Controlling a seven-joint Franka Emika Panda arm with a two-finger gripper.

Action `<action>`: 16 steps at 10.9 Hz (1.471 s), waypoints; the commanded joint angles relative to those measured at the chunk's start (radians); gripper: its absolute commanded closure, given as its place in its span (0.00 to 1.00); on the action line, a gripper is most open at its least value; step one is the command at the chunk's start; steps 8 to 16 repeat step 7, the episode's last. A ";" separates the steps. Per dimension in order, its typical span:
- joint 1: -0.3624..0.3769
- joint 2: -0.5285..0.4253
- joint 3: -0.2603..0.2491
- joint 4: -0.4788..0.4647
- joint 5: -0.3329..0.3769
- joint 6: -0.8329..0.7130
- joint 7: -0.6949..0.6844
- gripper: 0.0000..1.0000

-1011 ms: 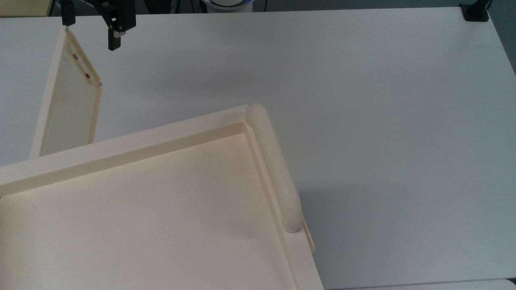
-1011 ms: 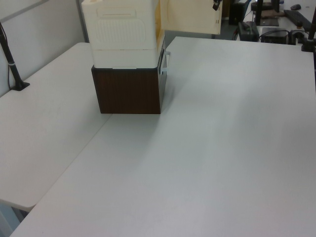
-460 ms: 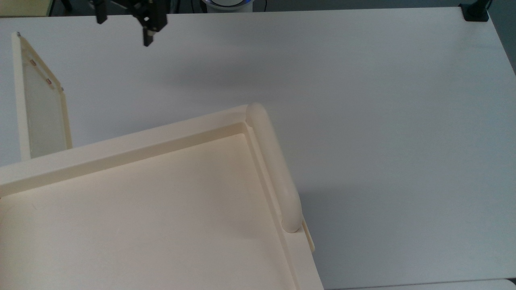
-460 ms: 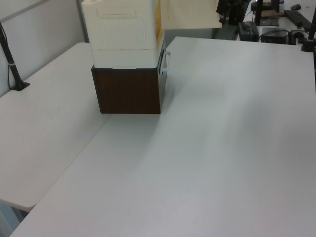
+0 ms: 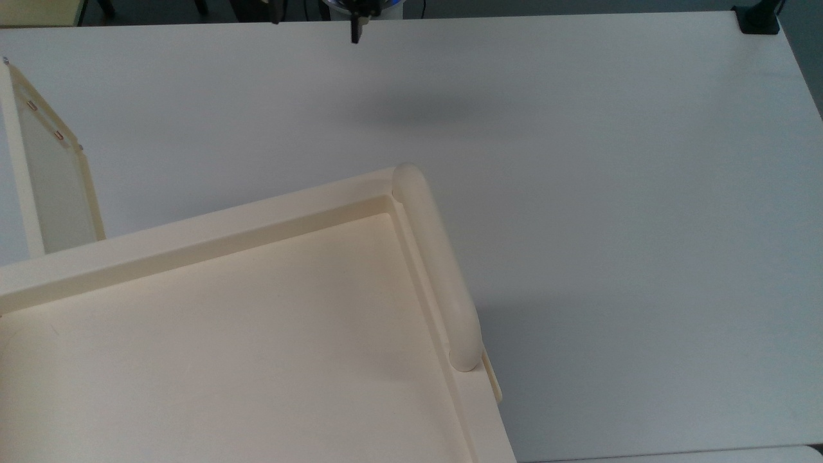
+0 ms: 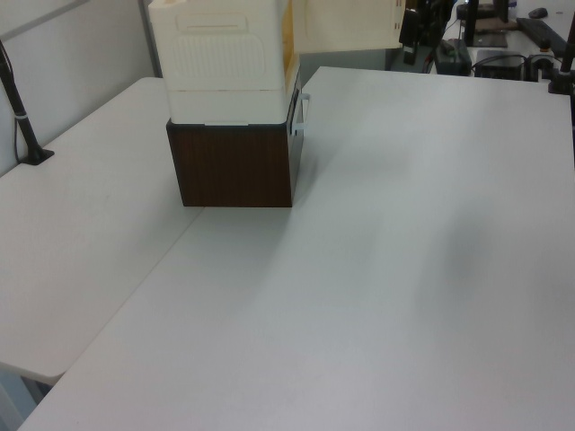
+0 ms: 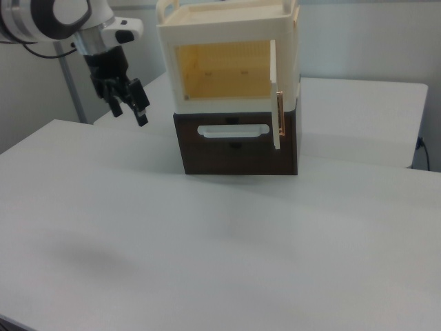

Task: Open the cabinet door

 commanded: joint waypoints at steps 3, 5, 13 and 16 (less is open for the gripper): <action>0.025 -0.022 -0.023 -0.073 0.029 0.015 -0.178 0.00; 0.019 -0.020 -0.025 -0.058 0.032 0.051 -0.181 0.00; 0.022 -0.009 -0.025 -0.052 0.027 0.045 -0.187 0.00; 0.022 -0.009 -0.025 -0.052 0.027 0.045 -0.187 0.00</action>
